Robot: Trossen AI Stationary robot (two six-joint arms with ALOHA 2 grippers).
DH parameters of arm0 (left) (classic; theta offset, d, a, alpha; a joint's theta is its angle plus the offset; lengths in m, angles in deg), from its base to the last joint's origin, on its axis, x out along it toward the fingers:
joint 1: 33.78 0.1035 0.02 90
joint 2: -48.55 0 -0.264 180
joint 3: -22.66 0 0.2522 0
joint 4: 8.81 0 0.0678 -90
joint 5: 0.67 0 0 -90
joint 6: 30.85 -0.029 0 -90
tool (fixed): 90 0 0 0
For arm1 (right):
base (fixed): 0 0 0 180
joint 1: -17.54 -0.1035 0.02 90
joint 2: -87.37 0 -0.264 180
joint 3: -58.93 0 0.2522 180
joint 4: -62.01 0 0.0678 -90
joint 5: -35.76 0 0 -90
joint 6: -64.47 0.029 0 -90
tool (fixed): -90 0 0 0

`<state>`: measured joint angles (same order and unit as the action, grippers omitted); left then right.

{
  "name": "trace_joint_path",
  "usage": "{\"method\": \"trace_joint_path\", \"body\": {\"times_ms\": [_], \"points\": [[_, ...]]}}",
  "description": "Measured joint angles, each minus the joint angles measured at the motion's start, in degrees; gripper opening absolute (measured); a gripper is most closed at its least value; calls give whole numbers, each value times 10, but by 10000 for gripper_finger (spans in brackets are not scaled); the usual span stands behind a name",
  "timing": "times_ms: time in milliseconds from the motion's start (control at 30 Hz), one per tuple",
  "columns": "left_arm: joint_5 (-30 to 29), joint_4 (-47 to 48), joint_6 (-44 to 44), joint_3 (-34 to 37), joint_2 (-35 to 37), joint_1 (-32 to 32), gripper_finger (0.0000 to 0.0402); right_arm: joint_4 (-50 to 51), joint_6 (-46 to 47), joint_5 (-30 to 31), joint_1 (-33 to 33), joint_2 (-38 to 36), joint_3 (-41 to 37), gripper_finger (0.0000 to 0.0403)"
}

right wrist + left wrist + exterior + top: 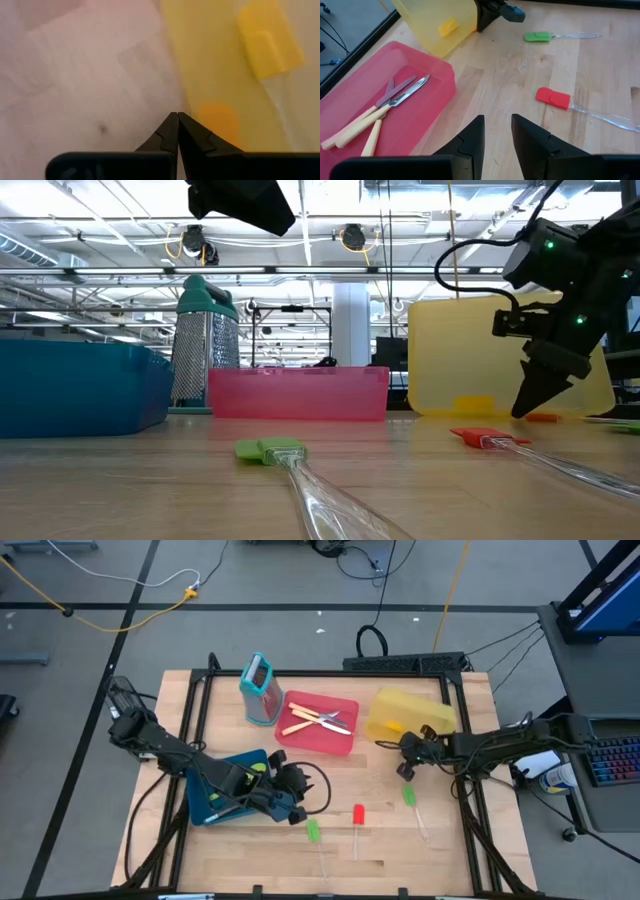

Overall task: Pick & Place Kitchen Items
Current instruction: Put the orange spatula into the yellow bin

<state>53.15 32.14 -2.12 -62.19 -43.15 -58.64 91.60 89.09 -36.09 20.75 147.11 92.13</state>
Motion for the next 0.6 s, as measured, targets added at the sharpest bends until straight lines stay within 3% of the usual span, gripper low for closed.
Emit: {"method": "trace_joint_path", "body": {"times_ms": [233, 600], "points": [[0, 0, 0, 0, 0, 0, 102, -3, -14, 24, 1, -24, 1, 28], [0, 0, 0, 0, 0, 0, 102, 12, -17, 28, 1, -33, 2, 111]]}}
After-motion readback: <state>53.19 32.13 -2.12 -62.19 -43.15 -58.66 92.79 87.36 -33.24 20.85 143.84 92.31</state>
